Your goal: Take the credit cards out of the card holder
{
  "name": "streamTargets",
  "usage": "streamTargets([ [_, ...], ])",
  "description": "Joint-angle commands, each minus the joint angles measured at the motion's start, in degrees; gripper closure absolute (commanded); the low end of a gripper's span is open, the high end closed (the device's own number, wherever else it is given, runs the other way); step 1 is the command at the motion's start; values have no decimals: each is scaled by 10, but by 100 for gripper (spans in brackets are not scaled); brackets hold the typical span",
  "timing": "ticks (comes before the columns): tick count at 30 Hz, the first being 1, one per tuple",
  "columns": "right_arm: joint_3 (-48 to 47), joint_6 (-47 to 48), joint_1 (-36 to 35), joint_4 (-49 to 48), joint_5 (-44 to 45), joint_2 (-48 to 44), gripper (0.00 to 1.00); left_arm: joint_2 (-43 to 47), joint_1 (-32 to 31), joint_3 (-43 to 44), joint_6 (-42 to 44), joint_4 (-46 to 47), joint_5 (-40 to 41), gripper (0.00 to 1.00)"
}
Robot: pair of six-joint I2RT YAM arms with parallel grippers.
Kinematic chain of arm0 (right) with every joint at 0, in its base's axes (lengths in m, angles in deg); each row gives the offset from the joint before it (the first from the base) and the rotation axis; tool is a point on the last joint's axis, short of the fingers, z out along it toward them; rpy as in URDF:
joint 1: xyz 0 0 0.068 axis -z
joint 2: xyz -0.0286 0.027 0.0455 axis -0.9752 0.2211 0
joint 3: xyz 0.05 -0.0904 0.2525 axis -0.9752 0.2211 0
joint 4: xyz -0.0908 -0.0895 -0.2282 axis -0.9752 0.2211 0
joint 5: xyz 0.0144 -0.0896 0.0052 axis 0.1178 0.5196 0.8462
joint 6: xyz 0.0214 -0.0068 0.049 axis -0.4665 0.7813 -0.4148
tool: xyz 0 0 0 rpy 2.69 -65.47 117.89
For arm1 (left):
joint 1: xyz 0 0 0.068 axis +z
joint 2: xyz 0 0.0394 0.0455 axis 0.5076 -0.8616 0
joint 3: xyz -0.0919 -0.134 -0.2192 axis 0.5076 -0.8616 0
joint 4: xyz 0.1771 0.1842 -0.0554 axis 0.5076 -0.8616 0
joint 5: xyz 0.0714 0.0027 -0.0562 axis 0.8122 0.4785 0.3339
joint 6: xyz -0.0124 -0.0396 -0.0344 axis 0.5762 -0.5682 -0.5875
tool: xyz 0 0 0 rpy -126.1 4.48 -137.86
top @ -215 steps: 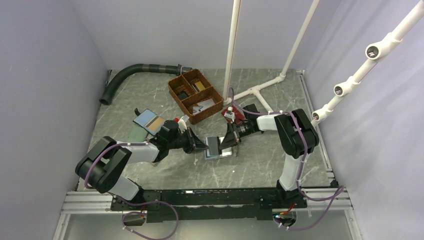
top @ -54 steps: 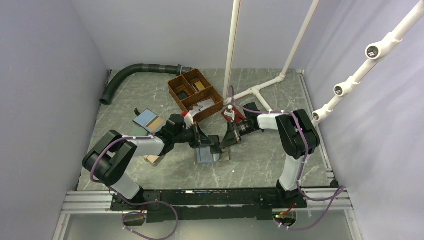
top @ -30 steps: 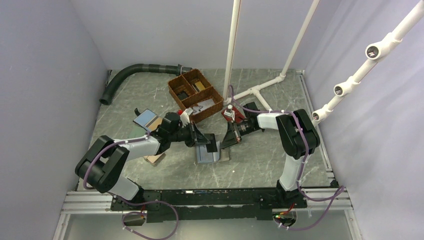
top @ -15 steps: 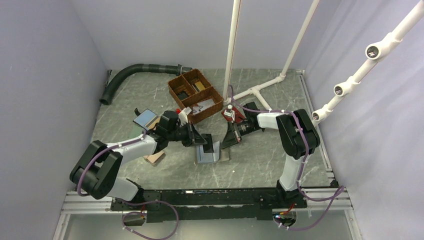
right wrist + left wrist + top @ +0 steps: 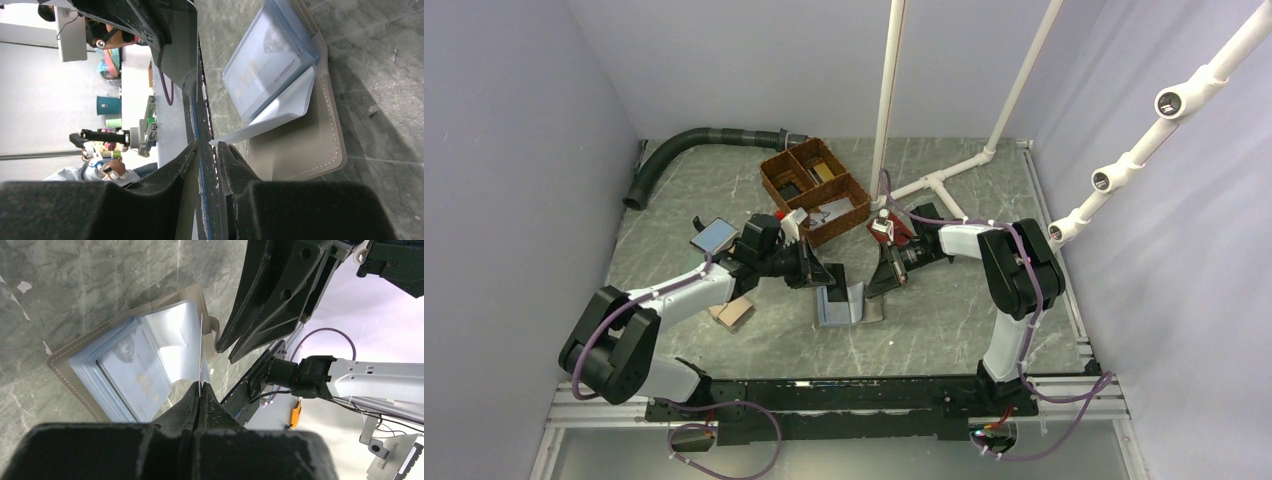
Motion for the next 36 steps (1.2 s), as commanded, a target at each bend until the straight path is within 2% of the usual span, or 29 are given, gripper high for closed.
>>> streamTargets([
  [1, -19, 25, 0, 3, -7, -26, 78, 19, 3, 26, 25, -25, 8, 100],
  [17, -22, 45, 1, 20, -2, -43, 76, 44, 18, 100, 88, -157, 45, 100],
  [29, -24, 85, 1, 49, 15, -64, 75, 49, 84, 204, 124, -270, 71, 100],
  [36, -28, 117, 1, 74, 28, -74, 75, 50, 138, 224, 96, -259, 81, 100],
])
